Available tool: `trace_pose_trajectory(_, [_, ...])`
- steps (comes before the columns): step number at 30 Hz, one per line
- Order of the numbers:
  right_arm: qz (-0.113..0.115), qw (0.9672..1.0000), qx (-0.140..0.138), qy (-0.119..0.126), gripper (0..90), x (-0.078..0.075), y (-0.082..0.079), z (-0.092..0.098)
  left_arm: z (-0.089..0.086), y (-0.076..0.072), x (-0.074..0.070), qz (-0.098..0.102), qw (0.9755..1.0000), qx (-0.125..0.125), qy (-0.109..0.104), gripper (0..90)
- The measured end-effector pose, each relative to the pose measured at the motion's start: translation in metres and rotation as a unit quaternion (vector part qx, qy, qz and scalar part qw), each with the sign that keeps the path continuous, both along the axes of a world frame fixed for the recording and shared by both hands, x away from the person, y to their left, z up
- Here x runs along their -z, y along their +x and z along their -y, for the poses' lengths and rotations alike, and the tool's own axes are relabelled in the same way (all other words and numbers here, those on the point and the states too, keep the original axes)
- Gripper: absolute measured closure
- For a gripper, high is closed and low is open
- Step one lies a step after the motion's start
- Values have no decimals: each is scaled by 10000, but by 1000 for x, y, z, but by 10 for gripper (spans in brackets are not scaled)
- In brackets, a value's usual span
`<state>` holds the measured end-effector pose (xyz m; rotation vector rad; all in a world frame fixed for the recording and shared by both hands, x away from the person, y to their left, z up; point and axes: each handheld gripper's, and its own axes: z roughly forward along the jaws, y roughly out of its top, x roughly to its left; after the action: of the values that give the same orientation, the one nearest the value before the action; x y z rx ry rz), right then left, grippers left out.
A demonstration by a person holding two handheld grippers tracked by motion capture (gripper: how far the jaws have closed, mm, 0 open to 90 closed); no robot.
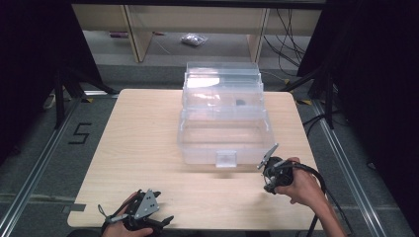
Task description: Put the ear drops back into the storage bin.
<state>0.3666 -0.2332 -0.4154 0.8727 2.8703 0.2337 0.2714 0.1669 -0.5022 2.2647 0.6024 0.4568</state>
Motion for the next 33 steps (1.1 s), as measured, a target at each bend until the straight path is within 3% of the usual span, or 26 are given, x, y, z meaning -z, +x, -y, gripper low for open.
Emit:
trace_pose_trajectory(1, [26,9999,-102,39,603,-2,2,0,0,0,0,10,10000,-2,23,151])
trace_pose_trajectory(2, [-17,10000,-2,85,602,-6,3,-1,0,0,0,10,10000,-1,27,151])
trace_pose_trajectory(8, [52,9998,3,217,603,-23,12,-3,0,0,0,-4,10000,1,8,151])
trace_pose_trajectory(12, [12,9998,34,176,603,-31,16,-5,0,0,0,-7,10000,4,6,151])
trace_pose_trajectory(13, [51,9998,-92,166,603,-32,19,-5,0,0,0,-11,10000,6,2,151])
trace_pose_trajectory(16, [-28,9998,-108,168,603,-36,22,-7,1,0,0,-15,10000,1,-17,151])
trace_pose_trajectory(17, [-63,9998,14,174,603,-37,22,-8,1,0,0,-21,10000,1,-30,151])
trace_pose_trajectory(23, [25,9997,19,245,603,-51,29,-11,1,-1,1,-59,10000,-54,-37,151])
trace_pose_trajectory(25, [4,9997,-84,223,603,-55,31,-13,1,0,1,-30,10000,-56,1,151])
trace_pose_trajectory(26, [-28,9997,52,229,603,-57,31,-15,1,0,1,-34,10000,-67,-8,151])
trace_pose_trajectory(33, [-37,9997,-70,240,603,-73,41,-20,1,0,1,-45,10000,-45,2,151])
